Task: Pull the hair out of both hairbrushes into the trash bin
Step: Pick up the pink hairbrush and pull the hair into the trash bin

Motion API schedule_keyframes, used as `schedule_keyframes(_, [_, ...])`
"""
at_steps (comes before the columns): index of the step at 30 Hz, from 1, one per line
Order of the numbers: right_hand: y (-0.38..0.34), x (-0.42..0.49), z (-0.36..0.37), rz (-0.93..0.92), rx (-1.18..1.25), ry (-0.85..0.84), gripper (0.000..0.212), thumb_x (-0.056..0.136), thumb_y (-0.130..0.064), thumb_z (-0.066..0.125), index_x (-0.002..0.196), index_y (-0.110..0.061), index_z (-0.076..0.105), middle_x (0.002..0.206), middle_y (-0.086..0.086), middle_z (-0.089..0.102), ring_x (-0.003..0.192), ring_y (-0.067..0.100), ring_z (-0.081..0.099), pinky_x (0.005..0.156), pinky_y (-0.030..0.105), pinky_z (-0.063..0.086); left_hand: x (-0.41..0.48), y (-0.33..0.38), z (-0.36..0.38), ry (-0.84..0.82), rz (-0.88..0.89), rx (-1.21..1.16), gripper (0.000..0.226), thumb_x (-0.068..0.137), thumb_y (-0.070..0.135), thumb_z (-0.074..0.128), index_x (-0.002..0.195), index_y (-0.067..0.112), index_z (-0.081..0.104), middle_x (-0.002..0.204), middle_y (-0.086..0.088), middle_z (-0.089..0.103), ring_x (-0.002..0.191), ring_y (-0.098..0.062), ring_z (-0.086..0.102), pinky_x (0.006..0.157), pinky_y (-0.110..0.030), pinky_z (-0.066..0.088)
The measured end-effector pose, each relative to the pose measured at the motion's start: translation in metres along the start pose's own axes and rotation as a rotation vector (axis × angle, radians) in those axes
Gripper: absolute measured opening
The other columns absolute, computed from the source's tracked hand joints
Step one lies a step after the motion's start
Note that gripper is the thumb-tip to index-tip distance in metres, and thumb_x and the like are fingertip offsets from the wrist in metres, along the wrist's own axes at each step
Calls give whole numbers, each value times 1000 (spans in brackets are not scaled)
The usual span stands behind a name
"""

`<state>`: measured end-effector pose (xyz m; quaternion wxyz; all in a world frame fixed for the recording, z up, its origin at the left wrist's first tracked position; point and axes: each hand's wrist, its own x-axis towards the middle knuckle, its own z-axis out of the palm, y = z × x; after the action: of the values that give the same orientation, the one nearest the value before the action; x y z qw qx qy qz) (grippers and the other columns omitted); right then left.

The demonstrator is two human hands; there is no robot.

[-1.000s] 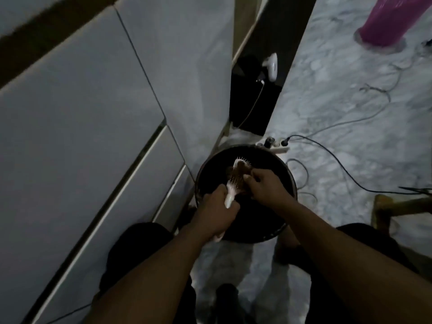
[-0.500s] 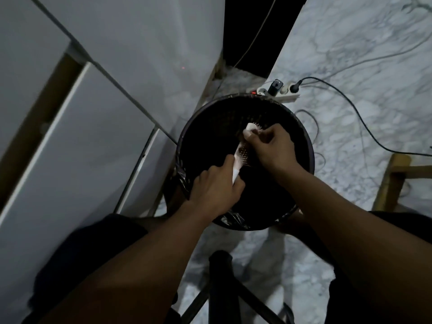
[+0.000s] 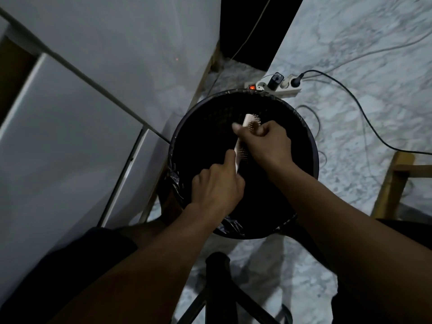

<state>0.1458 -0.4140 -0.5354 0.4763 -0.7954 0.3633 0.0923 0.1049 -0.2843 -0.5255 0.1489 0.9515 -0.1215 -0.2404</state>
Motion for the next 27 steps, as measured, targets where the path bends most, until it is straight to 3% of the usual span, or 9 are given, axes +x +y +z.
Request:
schedule_keyframes(4, [6, 5, 1, -129, -112, 48, 44, 93, -44, 61, 62, -13, 57, 55, -3, 55, 59, 12, 55, 57, 26, 34, 1, -2, -1, 6, -9, -75, 40, 101, 34, 47, 136, 16, 38, 108, -17, 68, 95, -41, 65, 68, -38, 36])
schedule_keyframes(7, [6, 11, -1, -27, 111, 43, 44, 95, -40, 59, 63, -10, 63, 50, -2, 53, 46, 9, 47, 53, 23, 37, 5, -5, -3, 31, -13, -183, 36, 100, 36, 48, 129, 16, 39, 101, -17, 66, 89, -42, 64, 67, -40, 43])
schedule_keyframes(11, [5, 20, -1, 205, 443, 38, 21, 83, -25, 61, 65, -15, 58, 67, 9, 59, 64, 22, 56, 65, 41, 54, 9, -8, -5, 71, -14, -279, 27, 98, 37, 49, 116, 18, 40, 90, -12, 66, 77, -37, 64, 63, -43, 53])
schedule_keyframes(13, [1, 20, 0, 192, 443, 5, 11, 78, -28, 62, 81, -18, 63, 84, 5, 68, 79, 21, 65, 84, 49, 60, 10, -8, -5, 67, -15, -283, 26, 99, 37, 50, 116, 19, 41, 91, -11, 66, 77, -35, 64, 62, -41, 51])
schedule_keyframes(16, [-3, 12, 0, 34, 317, -51, 35, 81, -51, 69, 99, -22, 66, 100, -9, 71, 94, 6, 67, 91, 32, 55, 9, -6, -4, 53, 8, -229, 29, 100, 36, 50, 121, 18, 41, 96, -12, 66, 83, -37, 64, 64, -38, 43])
schedule_keyframes(18, [0, 7, -2, -81, 164, 6, 36, 80, -52, 74, 97, -21, 67, 87, -14, 69, 84, -4, 64, 81, 21, 52, 8, -4, -3, 42, 23, -187, 33, 101, 36, 49, 126, 17, 42, 101, -13, 66, 87, -38, 64, 66, -37, 38])
schedule_keyframes(20, [4, 11, -2, -142, 117, 72, 20, 84, -40, 75, 81, -23, 64, 69, -15, 63, 66, -6, 57, 72, 23, 48, 7, -3, -3, 43, 39, -182, 34, 101, 37, 50, 127, 17, 42, 102, -13, 67, 87, -37, 64, 66, -37, 37])
schedule_keyframes(22, [6, 16, -2, -124, 130, 105, 26, 87, -33, 73, 67, -24, 59, 59, -13, 58, 55, 0, 51, 67, 26, 46, 9, -4, -3, 60, 43, -239, 32, 100, 37, 51, 123, 17, 43, 97, -12, 66, 80, -35, 64, 62, -36, 40])
schedule_keyframes(27, [-2, 22, -4, 227, 741, -33, 13, 96, -16, 62, 87, -7, 66, 92, 20, 74, 83, 32, 72, 88, 52, 59, 17, -7, -5, 52, -44, -430, 21, 96, 40, 52, 100, 24, 38, 86, -9, 62, 71, -30, 62, 57, -37, 46])
